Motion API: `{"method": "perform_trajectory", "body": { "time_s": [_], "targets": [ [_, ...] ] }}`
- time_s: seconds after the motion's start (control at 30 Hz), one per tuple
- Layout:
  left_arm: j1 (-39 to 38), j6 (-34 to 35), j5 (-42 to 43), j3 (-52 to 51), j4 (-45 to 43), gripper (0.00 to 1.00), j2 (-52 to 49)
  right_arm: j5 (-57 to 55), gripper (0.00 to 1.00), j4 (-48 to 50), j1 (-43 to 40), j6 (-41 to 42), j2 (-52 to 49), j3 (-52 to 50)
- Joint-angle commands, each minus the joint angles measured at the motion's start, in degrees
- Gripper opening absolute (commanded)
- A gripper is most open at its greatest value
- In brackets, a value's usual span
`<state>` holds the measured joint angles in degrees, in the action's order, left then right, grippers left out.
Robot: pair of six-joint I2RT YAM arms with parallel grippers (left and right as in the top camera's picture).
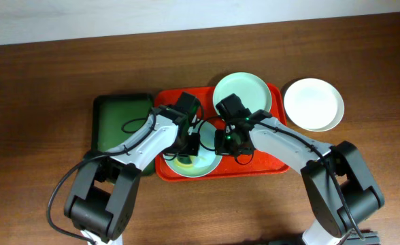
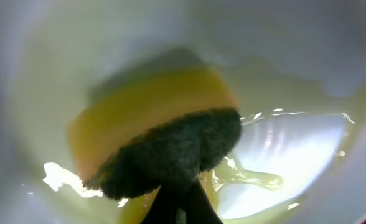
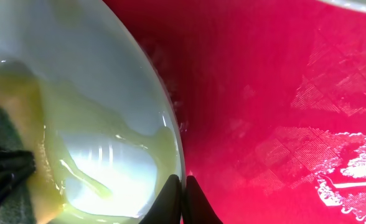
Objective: Clean dirty plates on tray and stack at the side
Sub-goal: 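Scrub the blue plate with the sponge in the left gripper, then return the sponge to the green tray and retract the left arm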
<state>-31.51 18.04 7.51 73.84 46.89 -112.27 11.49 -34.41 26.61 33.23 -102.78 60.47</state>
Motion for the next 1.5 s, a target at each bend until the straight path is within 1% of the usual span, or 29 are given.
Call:
{"method": "perform_trajectory", "body": {
  "time_s": [0.0,0.07,0.2,0.33,0.47,0.53,0.63,0.77,0.87,0.97,1.0,1.03,1.1,1.13,1.17,1.23,1.3,1.33,1.37,1.43,1.47],
  "targets": [
    [-0.9,-0.1,6.4,5.0,3.5,0.00,0.7,0.3,0.04,0.4,0.0,0.1,1.1,-0.2],
    [0.9,-0.1,1.3,9.1,7.8,0.00,5.8,0.3,0.04,0.3,0.0,0.1,1.1,-0.2],
    [5.6,-0.1,-7.7,11.6,12.7,0.00,13.9,0.3,0.04,0.2,0.0,0.1,1.1,-0.2],
    [13.0,-0.1,-15.0,11.4,17.4,0.00,15.6,0.3,0.04,0.1,0.0,0.1,1.1,-0.2],
    [20.1,-5.1,-15.4,10.5,18.3,0.00,15.6,0.3,0.04,0.2,0.0,0.1,1.1,-0.2],
    [21.0,-5.9,-15.6,8.9,17.8,0.00,15.5,0.3,0.04,0.2,0.0,0.1,1.1,-0.2],
    [21.0,-6.2,-20.7,3.7,13.3,0.00,15.5,0.3,0.04,0.2,0.0,0.1,1.1,-0.2],
    [21.0,-6.2,-20.9,-3.7,5.1,0.00,15.4,0.3,0.04,0.2,0.0,0.1,1.1,-0.2],
    [21.0,-10.9,-20.8,-10.6,-4.3,0.00,15.4,0.3,0.04,0.2,0.0,0.1,1.1,-0.2],
    [21.0,-10.9,-20.9,-13.2,-7.0,0.01,15.4,0.3,0.04,0.2,0.0,0.1,1.1,-0.2],
    [21.0,-10.9,-20.8,-13.2,-7.3,0.06,15.4,0.3,0.04,0.2,0.0,0.1,1.1,-0.2],
    [21.0,-10.9,-20.8,-13.2,-7.4,0.20,15.4,0.3,0.04,0.2,0.0,0.1,1.1,-0.2],
    [21.0,-10.8,-20.8,-12.9,-7.2,0.27,15.5,0.3,0.04,0.2,0.0,0.1,1.1,-0.2],
    [21.0,-10.8,-20.5,-12.0,-6.4,0.37,15.7,0.3,0.04,0.2,0.0,0.1,1.1,-0.2],
    [21.0,-10.1,-20.4,-10.0,-4.8,0.43,16.1,0.3,0.04,0.2,0.0,0.1,1.1,-0.2],
    [21.0,-9.8,-20.4,-5.6,-1.7,0.68,17.2,0.3,0.04,0.2,0.0,0.1,1.1,-0.2],
    [21.2,-9.8,-20.4,2.0,2.4,0.82,18.8,0.3,0.04,0.2,0.0,0.1,1.1,-0.2],
    [21.7,-9.8,-20.4,5.2,3.9,0.82,19.2,0.3,0.04,0.2,0.0,0.1,1.1,-0.2],
    [22.7,-9.8,-20.4,9.4,6.2,0.88,19.5,0.3,0.04,0.2,0.0,0.1,1.1,-0.2],
    [24.9,-9.7,-20.5,13.5,8.4,0.91,19.5,0.3,0.04,0.2,0.0,0.1,1.1,-0.2],
    [26.8,-7.7,-21.0,14.6,9.0,0.96,19.5,0.3,0.04,0.2,0.0,0.1,1.1,-0.2]
  ]
}}
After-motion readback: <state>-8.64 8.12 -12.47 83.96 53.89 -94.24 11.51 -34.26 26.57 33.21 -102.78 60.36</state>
